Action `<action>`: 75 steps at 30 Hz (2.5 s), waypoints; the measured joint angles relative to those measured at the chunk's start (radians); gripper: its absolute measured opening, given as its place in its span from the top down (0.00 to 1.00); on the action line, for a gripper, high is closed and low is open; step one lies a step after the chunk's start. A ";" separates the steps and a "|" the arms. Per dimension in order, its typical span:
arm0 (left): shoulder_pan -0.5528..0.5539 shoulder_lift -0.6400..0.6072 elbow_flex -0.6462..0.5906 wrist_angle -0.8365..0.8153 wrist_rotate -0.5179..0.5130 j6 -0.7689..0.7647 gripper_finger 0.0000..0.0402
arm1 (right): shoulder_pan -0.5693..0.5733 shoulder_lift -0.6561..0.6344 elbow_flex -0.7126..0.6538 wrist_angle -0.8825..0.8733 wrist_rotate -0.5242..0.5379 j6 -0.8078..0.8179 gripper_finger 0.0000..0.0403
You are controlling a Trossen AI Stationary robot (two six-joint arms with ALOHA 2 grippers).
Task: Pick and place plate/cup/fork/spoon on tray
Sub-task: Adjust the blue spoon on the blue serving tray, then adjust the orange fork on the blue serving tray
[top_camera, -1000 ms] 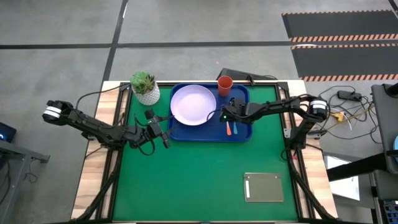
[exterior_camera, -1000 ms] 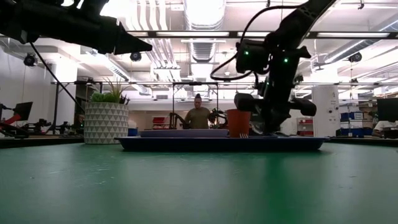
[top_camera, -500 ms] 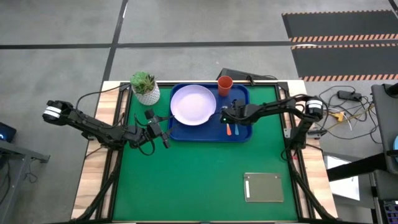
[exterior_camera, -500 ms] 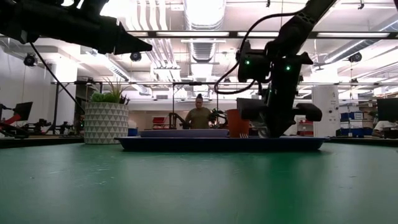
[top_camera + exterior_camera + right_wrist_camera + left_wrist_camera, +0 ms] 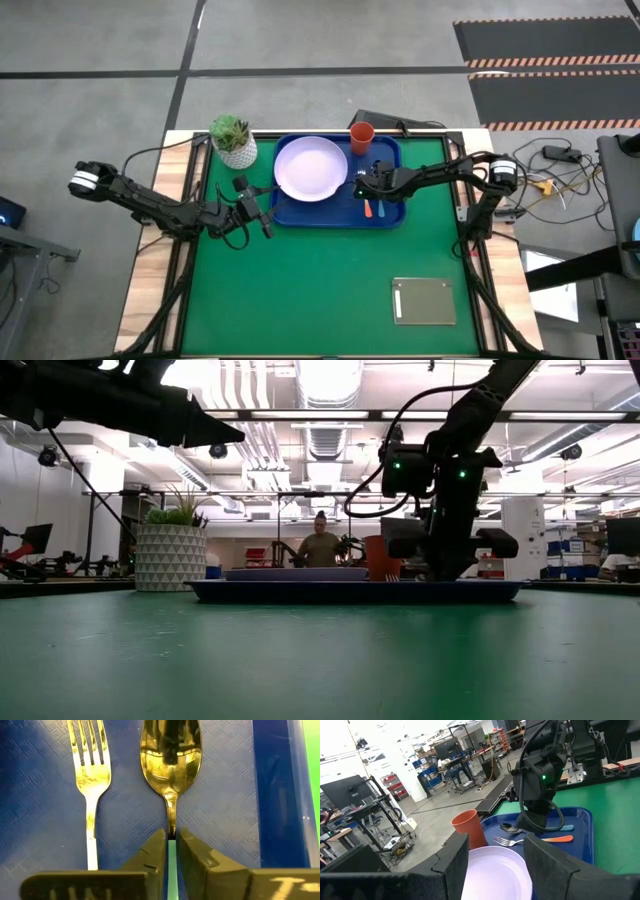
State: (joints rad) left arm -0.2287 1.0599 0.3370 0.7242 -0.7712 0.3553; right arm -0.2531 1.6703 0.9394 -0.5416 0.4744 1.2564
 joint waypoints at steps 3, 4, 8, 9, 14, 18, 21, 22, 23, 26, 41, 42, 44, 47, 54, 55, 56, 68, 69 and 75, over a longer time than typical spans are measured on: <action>0.000 0.000 0.000 0.000 0.000 0.000 0.58 | 0.000 0.000 0.000 0.000 0.000 0.001 0.85; 0.000 0.000 0.000 0.000 0.000 0.000 0.58 | 0.000 0.000 0.000 0.000 0.000 0.001 0.83; 0.000 0.000 0.000 0.000 0.000 0.000 0.58 | 0.000 -0.004 0.001 -0.005 -0.002 0.000 0.77; 0.000 0.000 0.000 0.000 0.000 0.000 0.58 | 0.000 -0.007 0.004 -0.007 -0.003 0.000 0.76; 0.000 0.000 0.000 0.000 0.000 0.000 0.58 | 0.005 -0.034 0.043 -0.005 -0.010 -0.019 0.73; 0.000 0.000 0.000 0.000 0.000 0.000 0.58 | 0.032 -0.039 0.085 -0.002 -0.011 -0.065 0.75; 0.000 0.000 0.000 0.000 0.000 0.000 0.58 | 0.059 -0.035 0.106 0.000 -0.011 -0.089 0.79; 0.000 0.000 0.000 -0.001 0.000 0.000 0.58 | 0.067 -0.034 0.107 0.001 -0.011 -0.090 0.81; 0.000 0.000 0.000 0.000 0.000 0.000 0.58 | 0.075 -0.034 0.106 -0.003 -0.011 -0.090 0.83; 0.000 0.000 0.000 0.000 0.000 0.000 0.58 | 0.092 -0.034 0.091 -0.012 -0.012 -0.086 0.88; 0.000 0.000 0.000 0.000 0.000 0.000 0.58 | 0.147 -0.032 0.054 -0.024 -0.032 -0.044 0.98; 0.000 0.000 0.000 0.000 0.000 0.000 0.58 | 0.148 -0.032 0.053 -0.023 -0.032 -0.044 0.98; 0.000 0.000 0.000 0.000 0.000 0.000 0.58 | 0.151 -0.032 0.052 -0.021 -0.028 -0.044 0.98; 0.000 0.000 0.000 0.000 0.000 0.000 0.58 | 0.155 -0.032 0.040 -0.020 -0.026 -0.043 0.98; 0.000 0.000 0.000 0.000 0.000 0.000 0.58 | 0.169 -0.032 -0.009 0.063 -0.018 -0.036 0.98; 0.000 0.000 0.000 0.000 0.000 0.000 0.58 | 0.171 -0.032 -0.014 0.074 -0.018 -0.036 0.98; 0.000 0.000 0.000 0.000 0.000 0.000 0.58 | 0.173 -0.032 -0.018 0.080 -0.018 -0.036 0.98; 0.000 0.000 0.000 0.000 0.000 0.000 0.58 | 0.184 -0.032 -0.032 0.090 -0.002 -0.037 0.98; 0.000 0.000 0.000 0.000 0.000 0.000 0.58 | 0.185 -0.032 -0.033 0.095 -0.001 -0.037 0.98; 0.000 0.000 0.000 0.000 0.000 0.000 0.58 | 0.191 -0.032 -0.048 0.115 -0.001 -0.037 0.98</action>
State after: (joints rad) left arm -0.2287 1.0599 0.3370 0.7242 -0.7712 0.3553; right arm -0.0624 1.6382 0.8910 -0.4262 0.4736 1.2197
